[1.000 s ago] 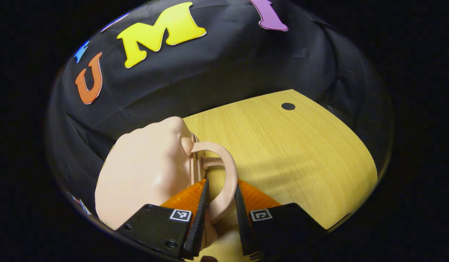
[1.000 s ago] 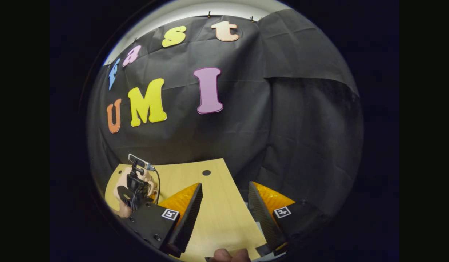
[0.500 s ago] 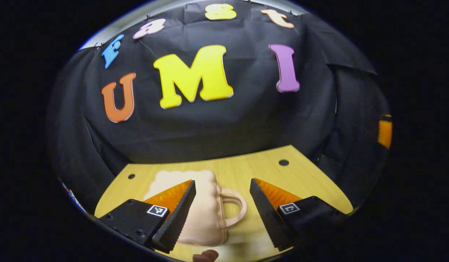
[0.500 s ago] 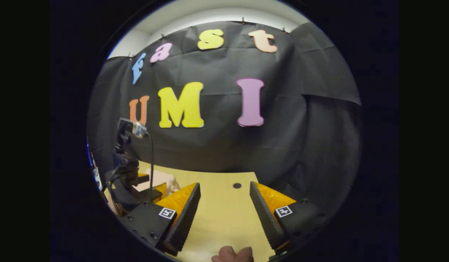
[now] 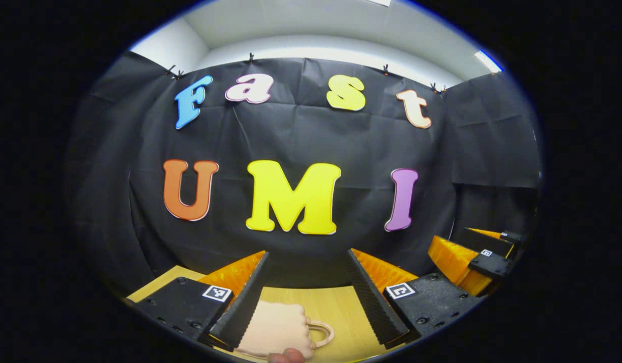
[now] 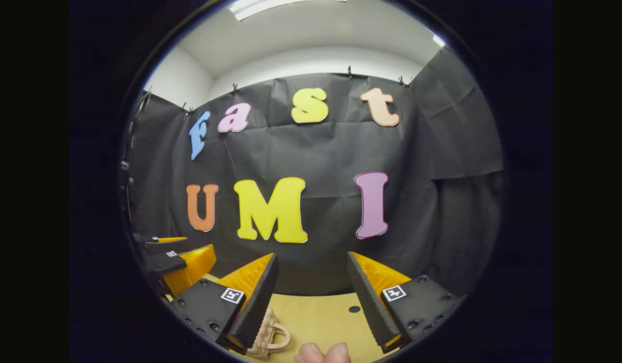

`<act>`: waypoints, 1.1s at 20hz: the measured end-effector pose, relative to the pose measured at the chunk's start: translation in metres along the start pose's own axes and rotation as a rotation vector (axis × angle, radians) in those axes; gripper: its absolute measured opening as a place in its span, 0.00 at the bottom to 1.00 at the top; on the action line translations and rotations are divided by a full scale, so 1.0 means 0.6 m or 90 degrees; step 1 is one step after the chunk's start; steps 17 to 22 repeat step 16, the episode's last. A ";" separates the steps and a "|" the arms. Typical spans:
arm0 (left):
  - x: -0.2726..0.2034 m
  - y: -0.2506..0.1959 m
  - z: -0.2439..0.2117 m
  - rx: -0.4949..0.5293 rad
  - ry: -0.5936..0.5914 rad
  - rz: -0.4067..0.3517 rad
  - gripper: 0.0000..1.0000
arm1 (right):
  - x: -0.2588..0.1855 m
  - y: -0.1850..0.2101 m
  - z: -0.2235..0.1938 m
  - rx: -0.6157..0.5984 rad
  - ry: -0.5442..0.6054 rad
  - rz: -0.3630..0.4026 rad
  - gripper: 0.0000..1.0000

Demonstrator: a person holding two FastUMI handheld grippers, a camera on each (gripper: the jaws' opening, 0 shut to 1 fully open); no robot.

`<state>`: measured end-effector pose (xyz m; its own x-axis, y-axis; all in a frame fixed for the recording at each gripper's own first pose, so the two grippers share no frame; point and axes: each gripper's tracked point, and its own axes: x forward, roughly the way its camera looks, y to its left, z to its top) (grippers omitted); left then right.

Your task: First open the suitcase, pack the skin care products into it, and then close the suitcase.

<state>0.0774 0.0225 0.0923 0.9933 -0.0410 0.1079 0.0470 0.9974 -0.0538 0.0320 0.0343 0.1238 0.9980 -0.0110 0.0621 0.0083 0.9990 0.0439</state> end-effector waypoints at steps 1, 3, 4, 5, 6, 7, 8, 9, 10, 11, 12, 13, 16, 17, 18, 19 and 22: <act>-0.009 0.006 0.002 0.006 -0.008 0.006 0.95 | -0.002 0.013 -0.003 0.002 -0.002 -0.001 0.81; -0.021 0.025 0.000 0.005 -0.004 0.012 0.95 | -0.007 0.027 -0.018 0.000 0.005 -0.003 0.81; -0.022 0.033 -0.005 0.004 0.000 0.016 0.95 | -0.009 0.032 -0.024 -0.007 0.009 -0.004 0.81; -0.025 0.041 -0.007 0.007 0.000 0.020 0.92 | -0.011 0.039 -0.028 -0.013 0.008 -0.003 0.81; -0.027 0.051 -0.009 0.012 0.000 0.029 0.95 | -0.013 0.043 -0.031 -0.016 0.009 -0.003 0.81; -0.029 0.061 -0.010 0.014 0.001 0.037 0.95 | -0.015 0.047 -0.036 -0.017 0.012 -0.002 0.81; -0.029 0.066 -0.014 0.011 0.002 0.043 0.95 | -0.015 0.048 -0.038 -0.015 0.016 -0.004 0.78; -0.029 0.068 -0.016 0.008 0.003 0.045 0.95 | -0.015 0.049 -0.041 -0.013 0.019 -0.005 0.80; -0.028 0.070 -0.018 0.006 0.004 0.046 0.95 | -0.014 0.050 -0.043 -0.011 0.021 -0.006 0.81; -0.027 0.073 -0.021 0.004 0.007 0.046 0.95 | -0.011 0.048 -0.046 -0.009 0.024 -0.011 0.81; -0.029 0.067 -0.028 0.006 0.010 0.046 0.95 | -0.012 0.047 -0.047 -0.008 0.028 -0.013 0.81; -0.032 0.060 -0.026 0.008 0.009 0.048 0.95 | -0.010 0.049 -0.046 -0.007 0.027 -0.015 0.78; -0.031 0.045 -0.023 0.006 0.012 0.050 0.95 | -0.009 0.053 -0.043 -0.015 0.024 -0.010 0.81; -0.031 0.045 -0.023 0.006 0.012 0.050 0.95 | -0.009 0.053 -0.043 -0.015 0.024 -0.010 0.81; -0.031 0.045 -0.023 0.006 0.012 0.050 0.95 | -0.009 0.053 -0.043 -0.015 0.024 -0.010 0.81; -0.031 0.045 -0.023 0.006 0.012 0.050 0.95 | -0.009 0.053 -0.043 -0.015 0.024 -0.010 0.81; -0.031 0.045 -0.023 0.006 0.012 0.050 0.95 | -0.009 0.053 -0.043 -0.015 0.024 -0.010 0.81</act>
